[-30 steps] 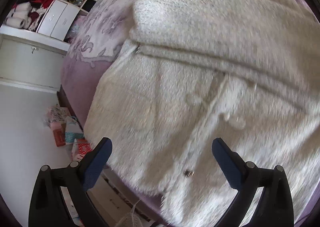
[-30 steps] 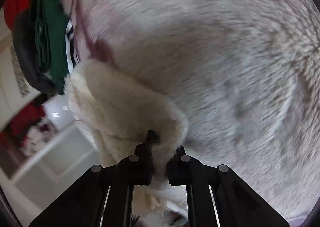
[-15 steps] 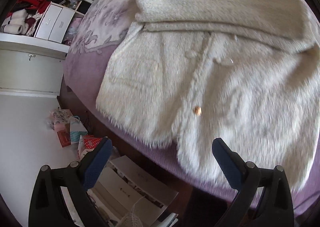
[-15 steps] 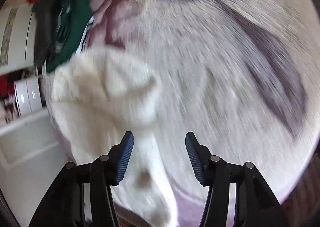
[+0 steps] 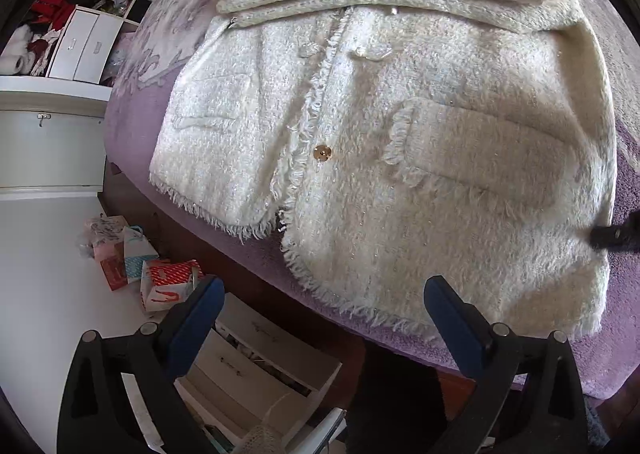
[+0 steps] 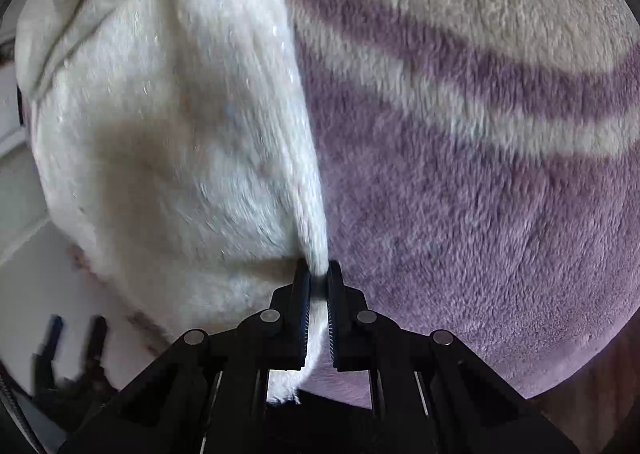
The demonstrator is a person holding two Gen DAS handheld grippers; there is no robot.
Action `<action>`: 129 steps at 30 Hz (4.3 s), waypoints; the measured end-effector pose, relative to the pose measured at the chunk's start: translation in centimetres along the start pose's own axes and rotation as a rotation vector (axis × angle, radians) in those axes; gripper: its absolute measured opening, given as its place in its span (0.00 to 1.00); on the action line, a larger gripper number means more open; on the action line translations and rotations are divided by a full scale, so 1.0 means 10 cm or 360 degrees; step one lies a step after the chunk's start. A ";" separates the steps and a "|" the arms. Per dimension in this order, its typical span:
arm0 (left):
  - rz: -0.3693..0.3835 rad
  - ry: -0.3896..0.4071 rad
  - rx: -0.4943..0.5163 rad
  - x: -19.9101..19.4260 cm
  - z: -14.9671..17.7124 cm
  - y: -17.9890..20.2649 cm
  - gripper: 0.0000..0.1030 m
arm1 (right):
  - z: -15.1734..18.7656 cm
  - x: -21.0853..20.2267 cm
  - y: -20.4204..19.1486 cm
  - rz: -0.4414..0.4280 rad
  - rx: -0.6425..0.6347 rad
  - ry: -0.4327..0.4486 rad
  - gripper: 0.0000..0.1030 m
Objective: Fold large clothes
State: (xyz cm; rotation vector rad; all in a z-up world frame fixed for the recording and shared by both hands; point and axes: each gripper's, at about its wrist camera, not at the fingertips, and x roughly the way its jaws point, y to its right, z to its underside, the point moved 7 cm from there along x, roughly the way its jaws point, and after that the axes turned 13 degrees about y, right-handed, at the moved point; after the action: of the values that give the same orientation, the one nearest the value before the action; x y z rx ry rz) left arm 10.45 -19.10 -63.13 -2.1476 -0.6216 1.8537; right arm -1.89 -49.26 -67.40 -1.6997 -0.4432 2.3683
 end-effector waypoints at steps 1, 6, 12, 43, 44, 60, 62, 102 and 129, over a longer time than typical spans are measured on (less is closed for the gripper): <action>0.0005 0.0009 -0.0008 -0.01 0.00 0.00 1.00 | -0.06 -0.08 -0.02 -0.0020 0.0005 -0.0022 0.08; -0.0016 0.0060 -0.0030 -0.02 -0.06 0.00 1.00 | -0.56 -0.69 -0.09 -0.0118 0.0008 0.0168 0.43; -0.0045 0.0064 -0.0029 0.11 -0.12 0.10 1.00 | -1.31 -0.82 -0.35 -0.0106 -0.0104 0.0484 0.62; -0.0329 0.0473 0.0726 -0.29 0.01 1.96 0.99 | -0.61 -1.95 1.52 0.0318 0.0243 0.0568 0.56; -0.0369 0.0502 0.0699 -0.28 -0.07 1.87 0.99 | -0.70 -1.82 1.37 0.0308 0.0239 0.0568 0.56; -0.0158 0.0670 0.0610 -0.48 -0.11 1.62 0.15 | -1.83 -1.15 -0.16 -0.0707 0.0036 0.0488 0.98; -0.0201 0.0735 0.0583 -0.56 -0.15 1.53 0.13 | -1.97 -1.05 -0.43 -0.0798 -0.0011 0.0477 1.00; 0.0759 0.0000 -0.0885 1.83 -0.61 -2.67 0.32 | -2.45 0.19 -5.58 0.0173 -0.0238 0.0294 0.66; 0.0907 -0.0180 -0.1131 1.86 -0.39 -3.23 0.43 | -1.49 -0.28 -3.93 -0.0116 -0.0188 0.0266 0.72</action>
State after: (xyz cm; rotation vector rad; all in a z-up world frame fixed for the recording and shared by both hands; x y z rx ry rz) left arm 11.02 18.39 -64.56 -2.9248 -0.8592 2.2984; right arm 12.43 -11.42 -55.57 -1.8803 -0.6154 2.1669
